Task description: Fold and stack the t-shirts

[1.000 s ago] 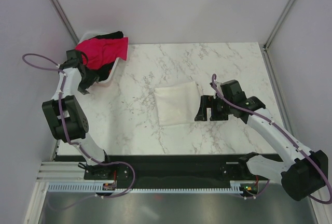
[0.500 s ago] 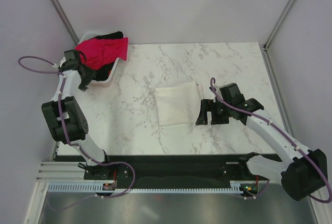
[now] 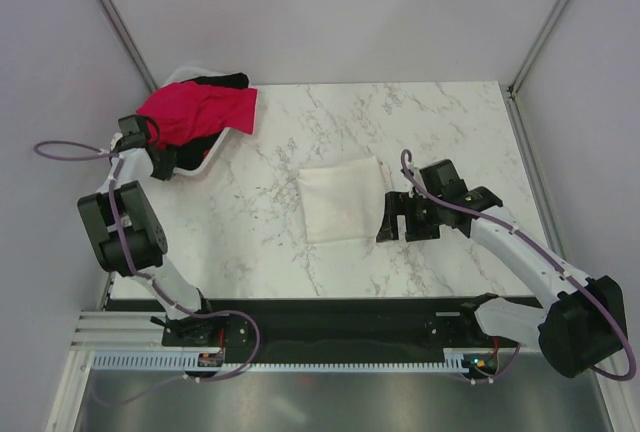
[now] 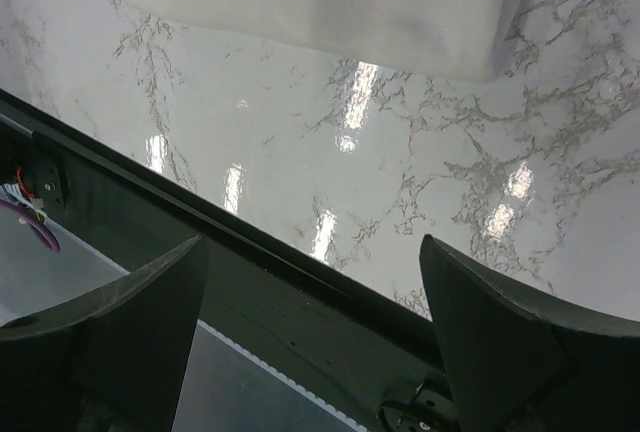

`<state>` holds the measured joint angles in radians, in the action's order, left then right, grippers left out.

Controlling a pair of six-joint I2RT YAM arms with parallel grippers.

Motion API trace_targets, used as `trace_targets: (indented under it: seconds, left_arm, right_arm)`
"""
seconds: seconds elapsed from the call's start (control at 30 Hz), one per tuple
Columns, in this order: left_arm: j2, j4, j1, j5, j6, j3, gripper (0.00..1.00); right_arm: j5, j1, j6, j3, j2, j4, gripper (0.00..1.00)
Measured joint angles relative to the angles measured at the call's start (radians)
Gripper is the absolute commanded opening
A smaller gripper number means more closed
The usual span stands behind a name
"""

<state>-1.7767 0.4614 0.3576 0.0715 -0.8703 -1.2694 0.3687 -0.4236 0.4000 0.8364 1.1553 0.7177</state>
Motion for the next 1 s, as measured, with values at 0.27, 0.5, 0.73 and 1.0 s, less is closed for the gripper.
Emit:
trace_targets:
  seconds: [0.27, 0.5, 0.73, 1.0]
  left_arm:
    - [0.572, 0.216, 0.042, 0.001, -0.024, 0.436, 0.1]
    - [1.182, 0.564, 0.047, 0.047, -0.088, 0.494, 1.0]
    - [1.424, 0.672, 0.05, 0.099, -0.111, 0.374, 1.0]
    - [1.215, 0.402, 0.034, -0.21, -0.111, 0.341, 0.96]
  right_arm:
    - [0.019, 0.0, 0.004, 0.021, 0.087, -0.061, 0.94]
    - [0.047, -0.003, 0.007, 0.038, 0.103, -0.091, 0.94]
    - [0.062, -0.006, 0.006, 0.021, 0.064, -0.093, 0.94]
    - [0.061, -0.006, 0.014, -0.029, 0.012, -0.083, 0.94]
